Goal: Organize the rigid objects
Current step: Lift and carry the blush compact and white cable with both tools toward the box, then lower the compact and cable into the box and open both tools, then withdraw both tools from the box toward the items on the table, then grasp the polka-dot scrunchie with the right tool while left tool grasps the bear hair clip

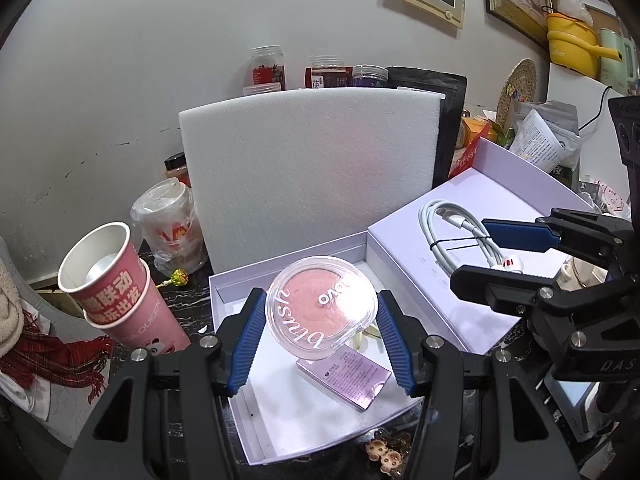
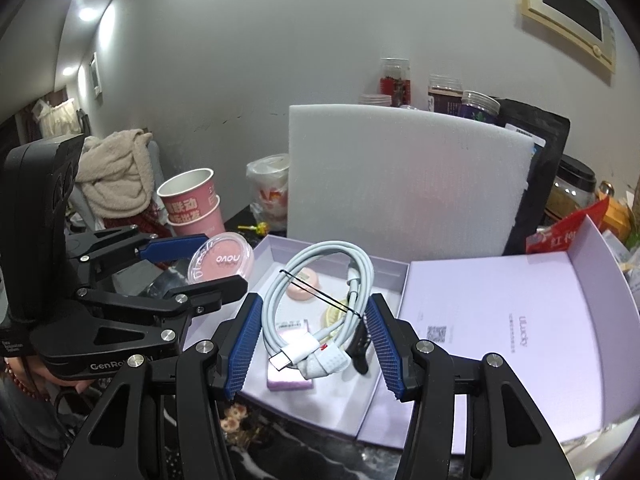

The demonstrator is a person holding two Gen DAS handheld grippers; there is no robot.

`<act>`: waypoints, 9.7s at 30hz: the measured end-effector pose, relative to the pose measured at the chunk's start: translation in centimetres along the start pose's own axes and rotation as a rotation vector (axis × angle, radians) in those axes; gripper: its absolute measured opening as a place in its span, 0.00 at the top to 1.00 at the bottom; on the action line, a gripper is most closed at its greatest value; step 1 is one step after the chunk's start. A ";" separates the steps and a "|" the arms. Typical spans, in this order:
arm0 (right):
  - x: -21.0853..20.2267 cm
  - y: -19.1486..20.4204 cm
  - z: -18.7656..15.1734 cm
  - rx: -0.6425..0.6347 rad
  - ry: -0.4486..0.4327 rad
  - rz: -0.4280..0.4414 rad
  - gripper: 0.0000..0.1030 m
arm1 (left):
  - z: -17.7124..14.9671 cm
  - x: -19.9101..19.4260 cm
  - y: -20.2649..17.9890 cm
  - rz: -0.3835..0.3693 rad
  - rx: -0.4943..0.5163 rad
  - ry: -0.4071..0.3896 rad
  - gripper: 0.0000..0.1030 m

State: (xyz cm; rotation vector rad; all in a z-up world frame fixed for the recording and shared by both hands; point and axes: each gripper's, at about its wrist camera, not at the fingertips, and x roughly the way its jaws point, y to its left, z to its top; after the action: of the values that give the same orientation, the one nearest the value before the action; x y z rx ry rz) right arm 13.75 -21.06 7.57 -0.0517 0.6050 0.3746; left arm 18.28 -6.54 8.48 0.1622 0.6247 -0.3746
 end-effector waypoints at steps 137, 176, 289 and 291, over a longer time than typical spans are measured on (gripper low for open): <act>3.0 -2.0 3.5 0.050 0.122 -0.137 0.28 | 1.4 3.5 1.9 0.056 0.058 0.156 0.23; -8.5 3.6 -6.2 0.118 0.071 -0.054 0.24 | -8.2 -8.7 -2.1 0.048 -0.013 0.104 0.19; -0.7 0.7 -18.4 0.345 0.318 -0.009 0.79 | -13.6 7.3 -5.1 -0.054 -0.127 0.328 0.53; -0.7 0.8 -18.5 0.344 0.316 -0.013 0.79 | -13.8 7.1 -5.1 -0.066 -0.130 0.324 0.53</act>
State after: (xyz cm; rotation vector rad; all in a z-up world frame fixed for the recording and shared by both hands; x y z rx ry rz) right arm 2.80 -23.42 -7.17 0.2186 0.9744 0.2464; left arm 14.16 -9.73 -6.95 0.0782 0.9730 -0.3735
